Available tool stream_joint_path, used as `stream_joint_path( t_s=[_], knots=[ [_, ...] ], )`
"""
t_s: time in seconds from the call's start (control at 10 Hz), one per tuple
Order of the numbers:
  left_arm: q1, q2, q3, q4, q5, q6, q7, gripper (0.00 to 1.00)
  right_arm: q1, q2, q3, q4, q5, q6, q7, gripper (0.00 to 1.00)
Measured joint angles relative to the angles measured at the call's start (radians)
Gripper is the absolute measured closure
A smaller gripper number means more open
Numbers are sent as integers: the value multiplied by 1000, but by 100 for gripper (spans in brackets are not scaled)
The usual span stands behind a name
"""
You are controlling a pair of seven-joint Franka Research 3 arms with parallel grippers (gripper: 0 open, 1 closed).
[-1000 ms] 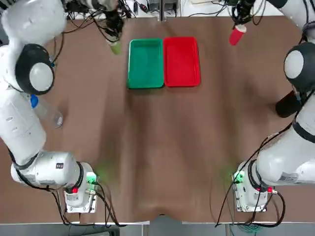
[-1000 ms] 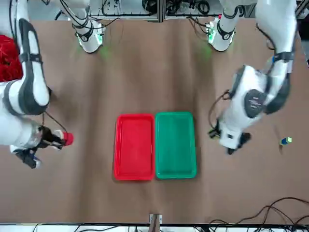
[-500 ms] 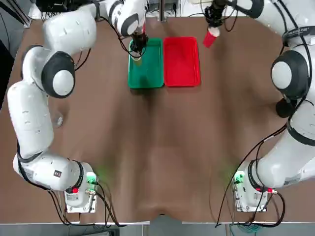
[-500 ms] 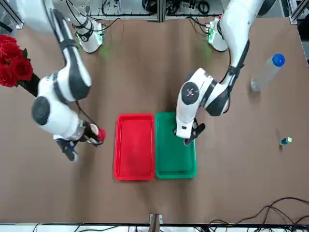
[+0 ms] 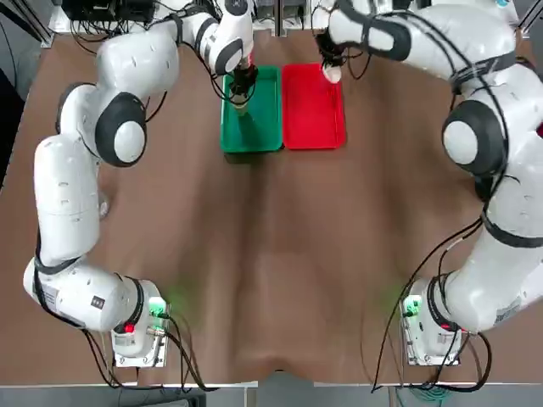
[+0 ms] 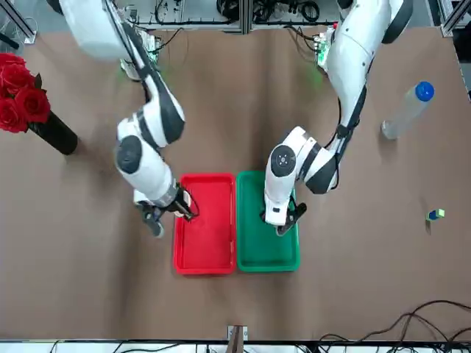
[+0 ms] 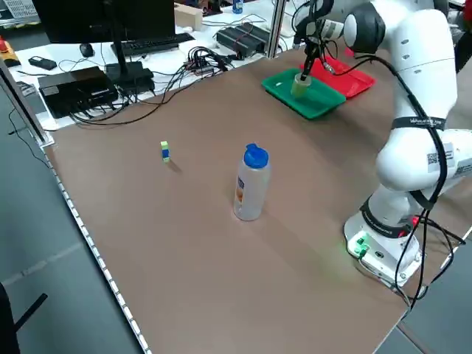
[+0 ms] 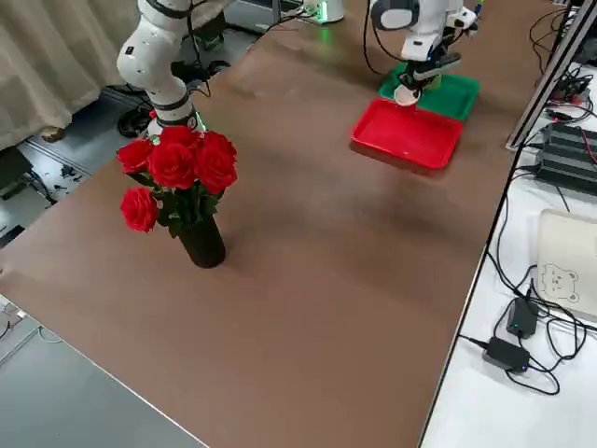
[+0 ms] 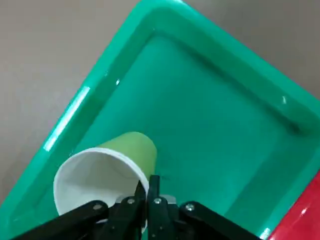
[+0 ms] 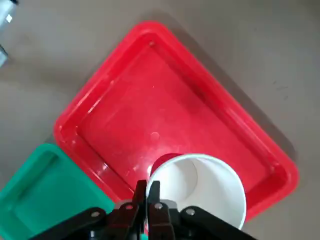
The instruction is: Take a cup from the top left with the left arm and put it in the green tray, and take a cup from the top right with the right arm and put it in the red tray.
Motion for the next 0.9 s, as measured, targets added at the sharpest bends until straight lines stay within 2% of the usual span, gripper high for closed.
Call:
stream_joint_path(
  t_s=[0.2,0.5,0.7,0.8,0.9],
  knots=[
    [2,13,3,2,0,29,0,88,23,57,-3,-1,-20,64,4,93],
    [14,10,8,27,0,38,9,45,40,89,-4,0,-43,99,4,93],
    [17,-23,8,42,0,36,11,16,52,105,-5,0,-52,114,4,93],
    [17,-56,7,46,-6,8,11,7,54,111,-7,0,-54,117,5,92],
    [22,-99,7,49,-15,-42,11,5,54,114,-12,0,-55,122,5,89]
  ],
)
